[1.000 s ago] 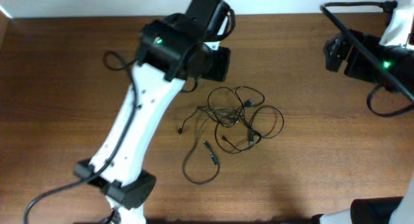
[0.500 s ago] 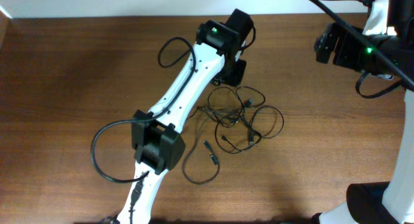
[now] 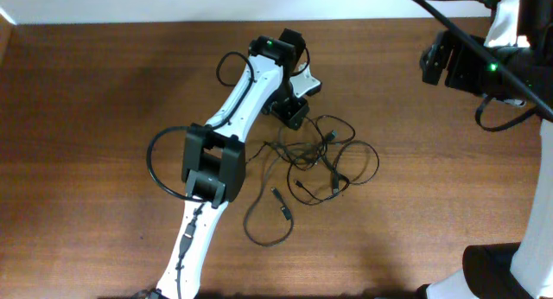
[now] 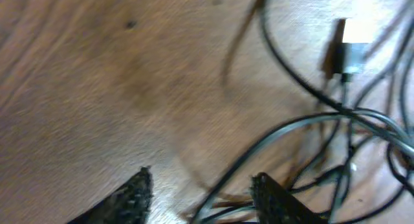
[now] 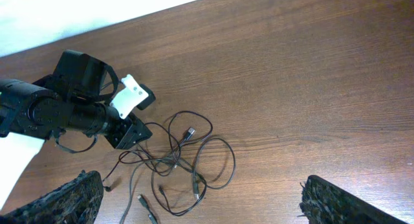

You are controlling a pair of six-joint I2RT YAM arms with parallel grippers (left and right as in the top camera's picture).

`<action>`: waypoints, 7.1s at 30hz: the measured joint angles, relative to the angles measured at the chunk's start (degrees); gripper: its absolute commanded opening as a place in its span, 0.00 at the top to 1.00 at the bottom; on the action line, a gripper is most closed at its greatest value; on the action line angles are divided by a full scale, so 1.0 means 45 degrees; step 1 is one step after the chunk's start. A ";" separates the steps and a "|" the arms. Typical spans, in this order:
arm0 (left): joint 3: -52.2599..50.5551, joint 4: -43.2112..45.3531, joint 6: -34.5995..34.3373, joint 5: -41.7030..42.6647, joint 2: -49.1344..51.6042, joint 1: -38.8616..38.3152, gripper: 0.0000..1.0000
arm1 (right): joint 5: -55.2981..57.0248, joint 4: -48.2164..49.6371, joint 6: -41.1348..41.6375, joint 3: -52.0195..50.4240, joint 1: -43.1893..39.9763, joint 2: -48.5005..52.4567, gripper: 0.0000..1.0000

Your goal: Untangle cables

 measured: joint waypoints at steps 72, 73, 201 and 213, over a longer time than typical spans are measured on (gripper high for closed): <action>0.5960 -0.1005 -0.8286 0.2016 -0.6970 0.4362 1.00 | -0.5013 0.5935 0.2637 -0.0884 0.4104 0.6693 0.01; 0.5960 -0.1030 -0.8286 0.2025 -0.6970 0.4362 1.00 | -0.5178 0.6295 0.3016 -0.0884 0.4104 0.6839 0.04; 0.3691 -0.2137 -0.4614 0.0209 -0.6674 1.1152 1.00 | -0.8034 0.0000 -0.2307 -0.0078 -0.5469 0.2545 0.96; 0.3691 -0.2861 -0.3109 0.2050 -0.6674 0.7344 0.01 | -0.6421 0.1831 -0.0899 -0.0078 0.1185 0.2545 0.96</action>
